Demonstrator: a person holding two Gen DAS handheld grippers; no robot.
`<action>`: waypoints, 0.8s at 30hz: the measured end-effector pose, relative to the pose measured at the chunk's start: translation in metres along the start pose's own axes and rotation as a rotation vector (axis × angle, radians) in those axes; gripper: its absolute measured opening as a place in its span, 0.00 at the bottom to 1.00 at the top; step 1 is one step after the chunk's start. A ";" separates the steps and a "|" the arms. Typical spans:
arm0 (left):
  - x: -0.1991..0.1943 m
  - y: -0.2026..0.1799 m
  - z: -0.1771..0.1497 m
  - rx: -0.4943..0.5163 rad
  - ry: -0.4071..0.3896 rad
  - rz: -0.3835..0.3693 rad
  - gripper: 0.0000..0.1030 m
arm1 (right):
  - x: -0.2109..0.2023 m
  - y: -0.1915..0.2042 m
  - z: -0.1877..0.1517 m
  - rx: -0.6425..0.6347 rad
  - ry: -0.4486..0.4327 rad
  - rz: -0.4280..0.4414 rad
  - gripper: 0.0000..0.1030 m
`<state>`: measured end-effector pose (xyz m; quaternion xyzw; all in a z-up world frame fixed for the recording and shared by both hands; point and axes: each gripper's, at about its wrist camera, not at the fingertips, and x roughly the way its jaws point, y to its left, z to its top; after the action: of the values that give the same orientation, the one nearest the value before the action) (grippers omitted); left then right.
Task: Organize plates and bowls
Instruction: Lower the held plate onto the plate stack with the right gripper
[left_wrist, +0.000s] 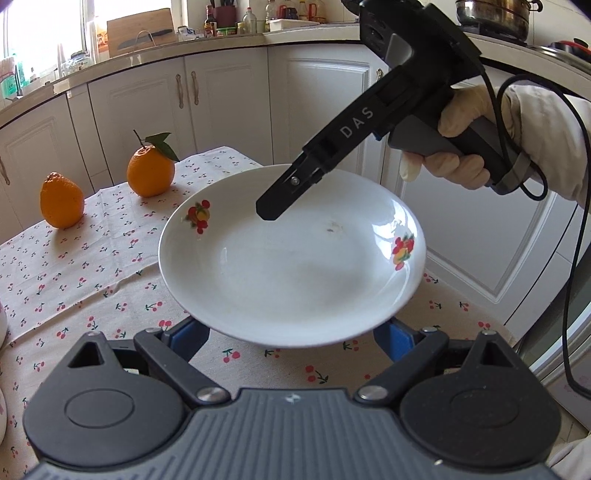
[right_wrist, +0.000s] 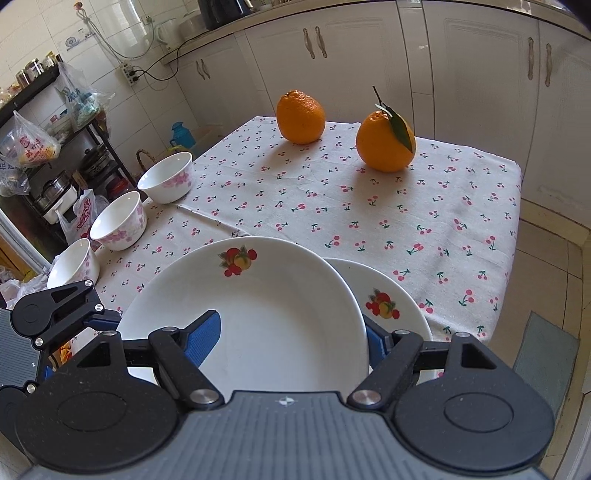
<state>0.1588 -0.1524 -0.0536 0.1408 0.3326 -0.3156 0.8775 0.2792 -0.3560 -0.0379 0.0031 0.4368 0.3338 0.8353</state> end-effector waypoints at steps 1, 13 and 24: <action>0.001 -0.002 0.000 0.002 0.002 -0.001 0.92 | 0.000 -0.001 -0.001 0.003 0.001 -0.004 0.80; 0.009 -0.010 0.004 0.021 0.013 -0.010 0.92 | -0.003 -0.017 -0.014 0.035 0.001 -0.024 0.80; 0.018 -0.009 0.007 0.027 0.026 -0.025 0.92 | -0.007 -0.022 -0.018 0.049 0.004 -0.043 0.81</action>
<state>0.1670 -0.1705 -0.0607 0.1527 0.3413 -0.3294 0.8670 0.2753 -0.3819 -0.0509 0.0136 0.4465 0.3049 0.8411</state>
